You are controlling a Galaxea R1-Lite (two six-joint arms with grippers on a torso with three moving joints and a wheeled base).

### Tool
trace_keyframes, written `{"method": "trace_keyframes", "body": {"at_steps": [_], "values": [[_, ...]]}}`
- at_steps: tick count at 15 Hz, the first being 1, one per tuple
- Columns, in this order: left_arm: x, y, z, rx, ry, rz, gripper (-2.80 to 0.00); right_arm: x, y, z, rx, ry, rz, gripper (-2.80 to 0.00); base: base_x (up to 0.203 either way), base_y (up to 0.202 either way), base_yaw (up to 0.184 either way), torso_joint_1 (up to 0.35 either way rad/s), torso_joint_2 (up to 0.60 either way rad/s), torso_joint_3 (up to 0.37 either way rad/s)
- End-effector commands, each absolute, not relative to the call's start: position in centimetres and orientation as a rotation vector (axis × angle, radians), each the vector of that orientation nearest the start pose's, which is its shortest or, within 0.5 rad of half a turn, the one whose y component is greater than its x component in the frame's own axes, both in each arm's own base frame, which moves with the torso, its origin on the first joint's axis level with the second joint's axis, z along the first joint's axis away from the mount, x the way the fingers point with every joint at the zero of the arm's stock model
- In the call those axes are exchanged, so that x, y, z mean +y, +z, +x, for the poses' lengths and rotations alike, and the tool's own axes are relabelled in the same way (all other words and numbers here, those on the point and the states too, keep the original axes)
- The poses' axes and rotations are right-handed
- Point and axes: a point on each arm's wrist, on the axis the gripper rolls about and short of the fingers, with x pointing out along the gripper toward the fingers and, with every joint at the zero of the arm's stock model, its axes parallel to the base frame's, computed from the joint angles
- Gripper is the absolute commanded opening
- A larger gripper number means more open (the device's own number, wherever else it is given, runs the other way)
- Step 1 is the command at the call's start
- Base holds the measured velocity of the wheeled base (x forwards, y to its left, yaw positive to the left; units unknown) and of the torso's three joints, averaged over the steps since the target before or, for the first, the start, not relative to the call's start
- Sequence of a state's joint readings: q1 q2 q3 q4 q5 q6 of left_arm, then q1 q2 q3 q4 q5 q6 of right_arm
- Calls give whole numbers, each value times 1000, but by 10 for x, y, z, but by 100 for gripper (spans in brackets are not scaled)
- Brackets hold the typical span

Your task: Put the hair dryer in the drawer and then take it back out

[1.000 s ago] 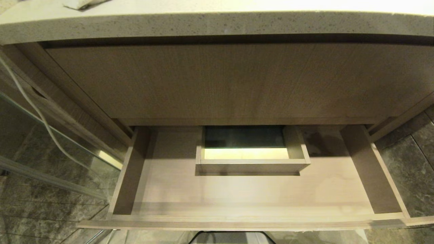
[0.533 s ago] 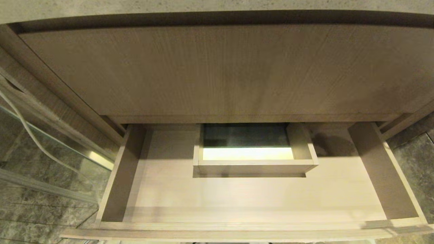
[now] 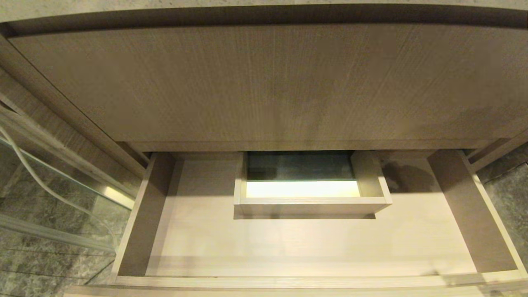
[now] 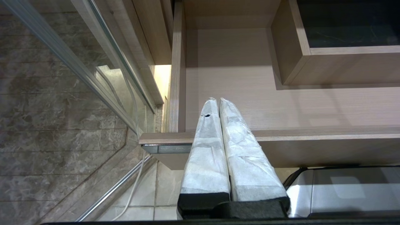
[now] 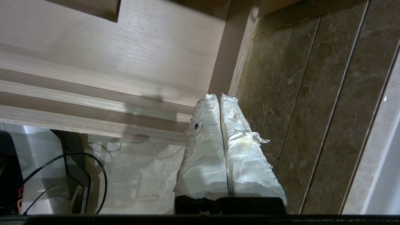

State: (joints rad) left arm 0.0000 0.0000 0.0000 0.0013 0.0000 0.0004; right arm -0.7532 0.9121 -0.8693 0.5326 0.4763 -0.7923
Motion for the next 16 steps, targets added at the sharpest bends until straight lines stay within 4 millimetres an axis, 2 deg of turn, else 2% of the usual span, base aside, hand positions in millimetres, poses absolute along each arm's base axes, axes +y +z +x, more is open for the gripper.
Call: {"method": "trace_keyframes", "body": {"at_steps": [1, 7, 11, 14, 16], "values": [[0, 75, -23, 2, 0, 1, -280, -45, 249, 63, 544, -58, -440, -280, 0, 0, 0, -21, 38, 41], [0, 75, -23, 2, 0, 2, -280, -46, 240, 64, 576, -47, -413, -280, 0, 0, 0, -119, 244, 92], [0, 75, -23, 2, 0, 2, -280, -49, 227, 68, 679, 1, -333, -280, 0, 0, 0, -12, 79, 36], [0, 75, -23, 2, 0, 2, -280, -45, 215, 61, 824, 52, -233, -280, 0, 0, 0, -1, 9, 38], [0, 75, -23, 2, 0, 2, -280, -46, 212, 60, 894, 57, -228, -280, 0, 0, 0, -2, 3, 44]]}}
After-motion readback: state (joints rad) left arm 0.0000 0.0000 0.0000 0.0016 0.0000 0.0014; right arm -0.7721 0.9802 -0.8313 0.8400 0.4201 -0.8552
